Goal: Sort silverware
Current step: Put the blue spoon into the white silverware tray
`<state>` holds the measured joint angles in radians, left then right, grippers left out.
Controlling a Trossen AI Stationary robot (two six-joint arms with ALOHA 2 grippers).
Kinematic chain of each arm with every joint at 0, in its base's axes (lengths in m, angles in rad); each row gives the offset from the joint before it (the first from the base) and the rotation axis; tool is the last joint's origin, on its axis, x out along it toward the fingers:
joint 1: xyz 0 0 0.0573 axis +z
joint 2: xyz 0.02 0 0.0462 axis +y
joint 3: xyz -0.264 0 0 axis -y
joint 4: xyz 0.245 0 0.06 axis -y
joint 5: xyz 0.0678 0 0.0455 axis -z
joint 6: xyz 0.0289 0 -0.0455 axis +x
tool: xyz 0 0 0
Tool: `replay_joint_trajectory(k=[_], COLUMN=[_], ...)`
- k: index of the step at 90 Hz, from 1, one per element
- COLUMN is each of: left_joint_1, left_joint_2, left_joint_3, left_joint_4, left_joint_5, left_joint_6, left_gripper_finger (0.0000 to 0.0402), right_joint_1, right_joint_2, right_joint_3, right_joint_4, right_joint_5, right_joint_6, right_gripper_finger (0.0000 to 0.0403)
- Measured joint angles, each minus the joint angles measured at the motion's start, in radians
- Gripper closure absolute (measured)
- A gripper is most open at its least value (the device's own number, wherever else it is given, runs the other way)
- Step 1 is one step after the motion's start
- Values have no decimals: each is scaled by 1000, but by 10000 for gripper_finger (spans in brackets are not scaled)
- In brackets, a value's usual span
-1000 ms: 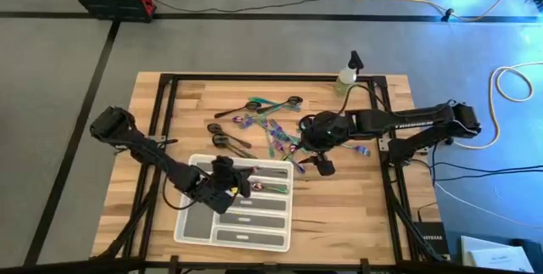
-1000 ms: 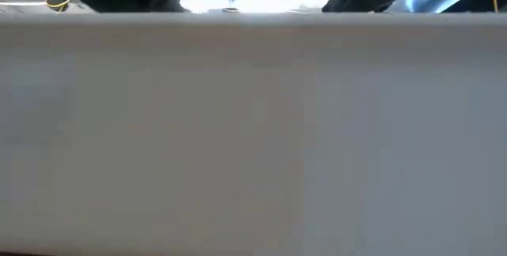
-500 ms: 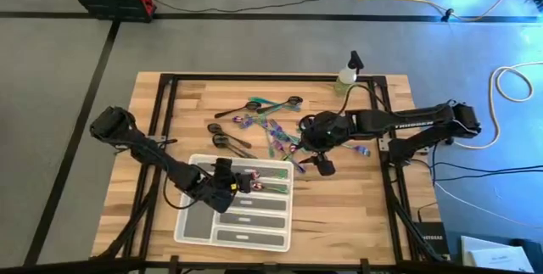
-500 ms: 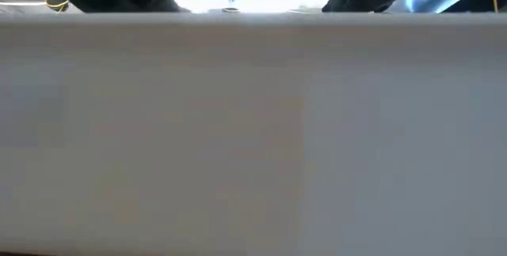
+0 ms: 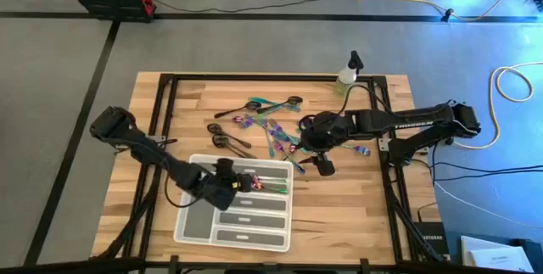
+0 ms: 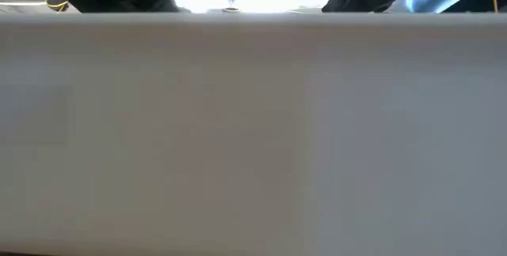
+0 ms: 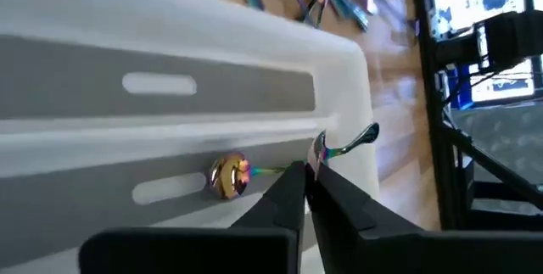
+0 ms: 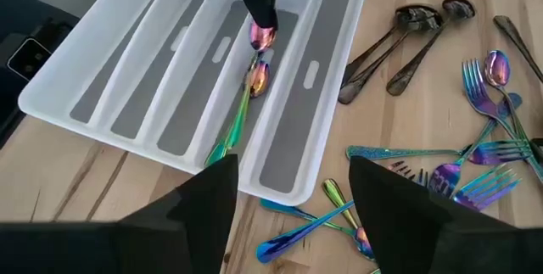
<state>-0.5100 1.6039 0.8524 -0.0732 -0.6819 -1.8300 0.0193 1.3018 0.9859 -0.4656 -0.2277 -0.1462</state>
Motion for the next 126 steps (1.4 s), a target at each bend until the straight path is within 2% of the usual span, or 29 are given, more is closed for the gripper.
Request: replay_joint_trajectory(k=[18,39,85,108,126], left_joint_1=[44,67,78,115,128], left_joint_2=[0,42,50,49,49], left_joint_3=[0,0,2,3,3], left_joint_4=[21,36,30,19,6], left_joint_5=[120,186,243,321,341], left_joint_6=[10,-23,-48,-50,-61], left_gripper_finger=[400,400,401,400,399], right_joint_1=[0,0,0,0,0], right_joint_2=[0,0,0,0,0], right_joint_3=[0,0,0,0,0], right_joint_4=[0,0,0,0,0], right_joint_5=[0,0,0,0,0], right_joint_6=[0,0,0,0,0], right_gripper_finger=[192,192,192,192,192])
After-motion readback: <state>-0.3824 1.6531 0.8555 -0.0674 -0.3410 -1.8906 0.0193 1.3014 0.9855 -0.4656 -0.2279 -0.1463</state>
